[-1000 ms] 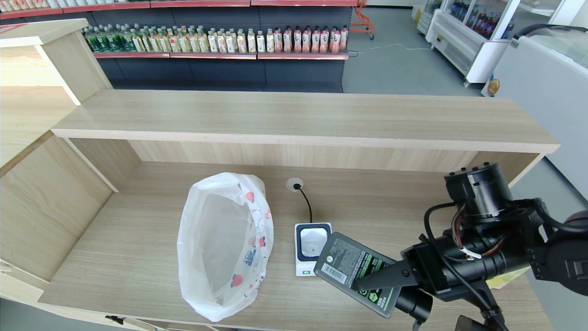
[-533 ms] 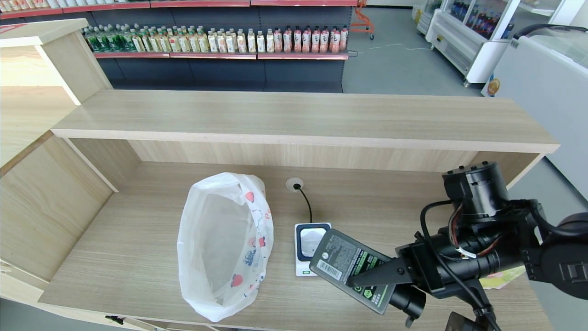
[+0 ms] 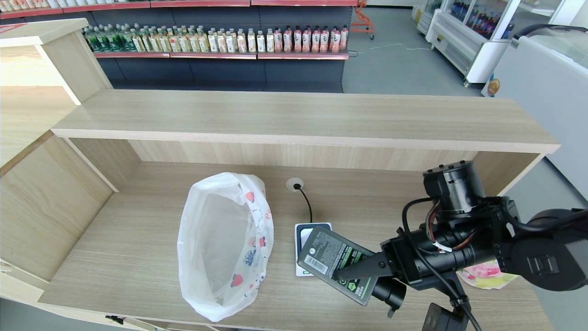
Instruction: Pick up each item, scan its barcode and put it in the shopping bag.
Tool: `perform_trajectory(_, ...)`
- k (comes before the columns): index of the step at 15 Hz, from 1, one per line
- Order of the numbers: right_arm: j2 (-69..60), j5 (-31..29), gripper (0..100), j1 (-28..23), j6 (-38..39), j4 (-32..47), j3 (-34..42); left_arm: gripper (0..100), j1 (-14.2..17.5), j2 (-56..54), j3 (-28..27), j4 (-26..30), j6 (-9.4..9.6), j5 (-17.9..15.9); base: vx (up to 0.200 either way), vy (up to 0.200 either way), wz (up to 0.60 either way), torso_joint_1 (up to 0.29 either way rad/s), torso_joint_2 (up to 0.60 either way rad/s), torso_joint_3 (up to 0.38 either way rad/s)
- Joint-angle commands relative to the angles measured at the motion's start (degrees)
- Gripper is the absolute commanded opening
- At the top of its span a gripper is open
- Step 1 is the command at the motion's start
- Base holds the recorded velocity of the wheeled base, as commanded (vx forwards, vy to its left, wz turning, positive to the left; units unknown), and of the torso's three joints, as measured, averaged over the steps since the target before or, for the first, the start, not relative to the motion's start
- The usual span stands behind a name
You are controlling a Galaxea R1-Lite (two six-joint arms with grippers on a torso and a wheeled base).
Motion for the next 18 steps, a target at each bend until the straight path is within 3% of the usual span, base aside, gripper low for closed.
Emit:
perform_trajectory(1, 1.37, 0.02, 0, 0.56, -4.58, -1.18, 0.18, 100, 0.00, -0.02, 0.01, -0.01, 0.02, 0.02, 0.000, 0.000, 0.00, 0.000, 0.00, 0.000)
perform_trajectory(18, 0.06, 0.02, 0, 1.26, -2.62, -2.49, 1.23, 100, 0.00, -0.02, 0.01, -0.01, 0.02, 0.02, 0.000, 0.000, 0.00, 0.000, 0.00, 0.000)
